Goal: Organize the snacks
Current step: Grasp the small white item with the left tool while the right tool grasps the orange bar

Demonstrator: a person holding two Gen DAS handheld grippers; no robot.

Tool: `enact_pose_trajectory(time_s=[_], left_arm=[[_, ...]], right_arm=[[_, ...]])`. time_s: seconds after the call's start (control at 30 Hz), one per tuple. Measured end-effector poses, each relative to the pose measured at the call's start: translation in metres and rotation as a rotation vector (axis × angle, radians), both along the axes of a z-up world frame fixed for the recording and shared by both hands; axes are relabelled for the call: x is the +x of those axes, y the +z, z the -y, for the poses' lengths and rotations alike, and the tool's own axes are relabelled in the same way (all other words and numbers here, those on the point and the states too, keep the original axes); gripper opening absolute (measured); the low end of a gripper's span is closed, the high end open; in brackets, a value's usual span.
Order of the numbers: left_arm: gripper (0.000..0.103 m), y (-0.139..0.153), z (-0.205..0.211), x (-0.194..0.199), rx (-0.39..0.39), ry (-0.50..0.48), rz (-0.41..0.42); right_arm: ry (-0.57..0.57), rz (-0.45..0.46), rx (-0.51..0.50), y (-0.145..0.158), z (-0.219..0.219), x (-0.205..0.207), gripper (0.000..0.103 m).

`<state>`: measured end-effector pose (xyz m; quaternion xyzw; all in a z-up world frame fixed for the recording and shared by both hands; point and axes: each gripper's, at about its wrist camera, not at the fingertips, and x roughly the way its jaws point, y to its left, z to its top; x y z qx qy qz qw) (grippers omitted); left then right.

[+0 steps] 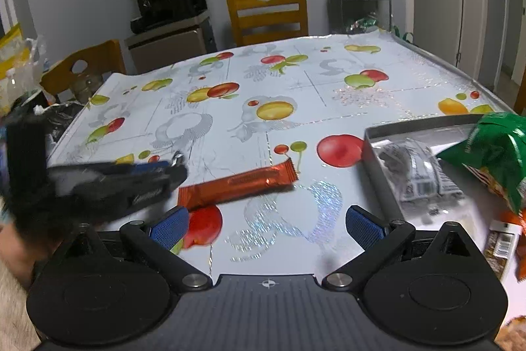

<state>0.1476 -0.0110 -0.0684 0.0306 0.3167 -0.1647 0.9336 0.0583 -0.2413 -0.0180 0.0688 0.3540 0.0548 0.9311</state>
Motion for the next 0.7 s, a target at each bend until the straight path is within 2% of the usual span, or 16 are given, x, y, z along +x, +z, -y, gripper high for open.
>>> enact_pose_trajectory(time_s=[0.13, 0.23, 0.3, 0.4, 0.7], left_arm=[[0.015, 0.000, -0.015, 0.001, -0.040, 0.010, -0.018], [0.015, 0.000, -0.018, 0.002, -0.044, 0.014, -0.022], [0.015, 0.001, -0.017, 0.001, -0.035, 0.011, -0.019], [0.015, 0.001, -0.016, 0.001, -0.029, 0.008, -0.018], [0.016, 0.001, -0.016, 0.001, -0.024, 0.003, -0.018]], right_arm=[[-0.021, -0.054, 0.048, -0.005, -0.012, 0.022, 0.098], [-0.045, -0.116, 0.075, -0.014, -0.018, 0.037, 0.090], [-0.074, -0.151, 0.107, -0.020, -0.019, 0.045, 0.089], [-0.094, -0.138, 0.093, -0.021, -0.024, 0.053, 0.087], [-0.089, -0.108, 0.010, -0.024, -0.045, 0.078, 0.069]])
